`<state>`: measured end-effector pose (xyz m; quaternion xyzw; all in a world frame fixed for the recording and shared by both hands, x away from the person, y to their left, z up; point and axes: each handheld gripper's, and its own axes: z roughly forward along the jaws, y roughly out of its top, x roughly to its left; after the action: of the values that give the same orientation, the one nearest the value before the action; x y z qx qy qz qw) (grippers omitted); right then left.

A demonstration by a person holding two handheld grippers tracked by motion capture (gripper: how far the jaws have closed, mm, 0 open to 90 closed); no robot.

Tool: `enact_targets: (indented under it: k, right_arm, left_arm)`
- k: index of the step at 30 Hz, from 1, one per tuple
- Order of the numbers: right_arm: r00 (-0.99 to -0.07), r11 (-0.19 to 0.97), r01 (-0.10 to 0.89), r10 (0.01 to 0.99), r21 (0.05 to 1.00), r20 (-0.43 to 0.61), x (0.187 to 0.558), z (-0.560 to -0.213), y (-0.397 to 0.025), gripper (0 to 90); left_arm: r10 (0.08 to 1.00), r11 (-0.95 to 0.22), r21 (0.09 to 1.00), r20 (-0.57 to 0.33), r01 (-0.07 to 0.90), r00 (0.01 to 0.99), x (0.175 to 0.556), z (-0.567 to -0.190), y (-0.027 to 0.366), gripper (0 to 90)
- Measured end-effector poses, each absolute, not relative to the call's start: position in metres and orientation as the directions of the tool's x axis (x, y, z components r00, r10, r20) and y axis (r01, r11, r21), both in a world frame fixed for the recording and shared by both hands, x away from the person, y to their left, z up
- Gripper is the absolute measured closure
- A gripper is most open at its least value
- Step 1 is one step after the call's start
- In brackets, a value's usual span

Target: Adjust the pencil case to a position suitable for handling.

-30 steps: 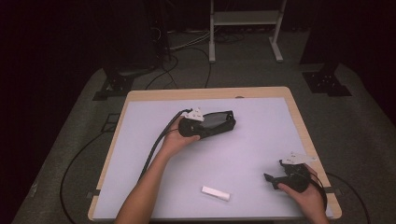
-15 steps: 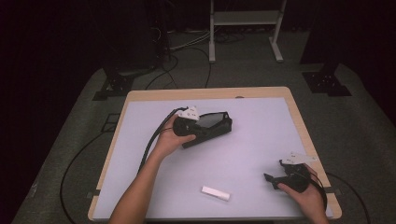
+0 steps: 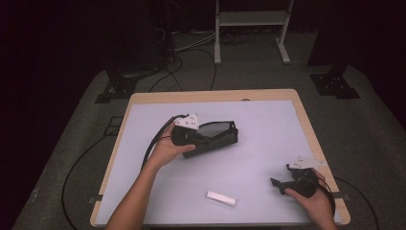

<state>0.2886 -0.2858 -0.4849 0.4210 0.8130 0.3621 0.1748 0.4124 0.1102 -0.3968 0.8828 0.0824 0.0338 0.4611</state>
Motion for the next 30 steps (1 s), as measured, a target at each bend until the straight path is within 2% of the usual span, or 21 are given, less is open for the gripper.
enact_targets:
  k: [15, 30]
  right_arm:
    - [-0.584, 0.383, 0.558, 0.811, 0.736, 0.021, 0.289, -0.485, -0.286, 12.7]
    - [-0.584, 0.383, 0.558, 0.812, 0.736, 0.021, 0.289, -0.485, -0.286, 12.7]
  left_arm:
    - [0.088, -0.578, 0.813, -0.024, 0.071, 0.996, 0.391, -0.400, 0.117, 86.3]
    - [-0.034, -0.608, 0.794, -0.010, -0.012, 0.999, 0.376, -0.399, 0.106, 86.3]
